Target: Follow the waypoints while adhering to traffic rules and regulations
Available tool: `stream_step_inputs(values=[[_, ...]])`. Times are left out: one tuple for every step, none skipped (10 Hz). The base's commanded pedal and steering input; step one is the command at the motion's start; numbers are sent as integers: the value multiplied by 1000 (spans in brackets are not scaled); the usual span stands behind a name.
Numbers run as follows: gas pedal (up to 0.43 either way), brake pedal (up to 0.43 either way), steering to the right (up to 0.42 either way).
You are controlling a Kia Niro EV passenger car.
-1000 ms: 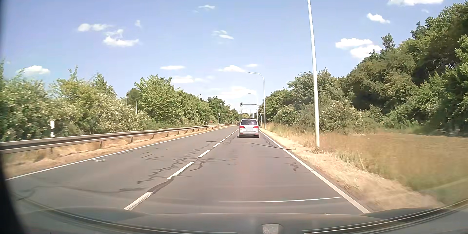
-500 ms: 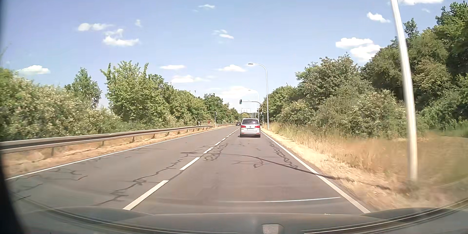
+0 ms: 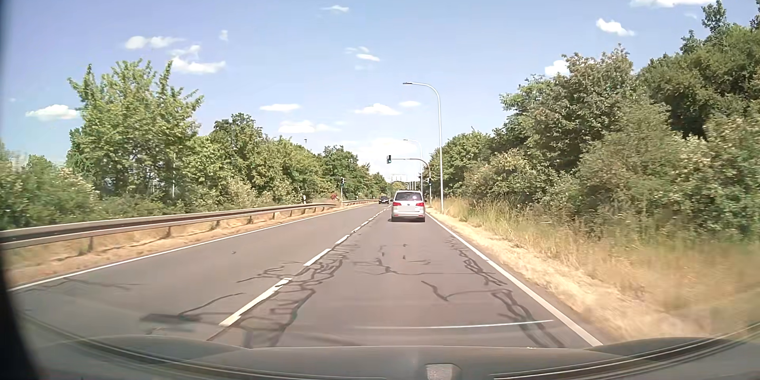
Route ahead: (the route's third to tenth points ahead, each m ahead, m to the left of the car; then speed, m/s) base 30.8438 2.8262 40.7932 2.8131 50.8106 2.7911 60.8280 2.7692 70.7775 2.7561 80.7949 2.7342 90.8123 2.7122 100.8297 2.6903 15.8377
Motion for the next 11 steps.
stream_step_inputs(values=[[87, 30, 0], [87, 30, 0], [87, 30, 0], [87, 30, 1], [79, 30, 1], [79, 30, 0], [59, 30, 1], [47, 30, 0], [39, 30, 1], [20, 30, 1], [8, 30, 1]])
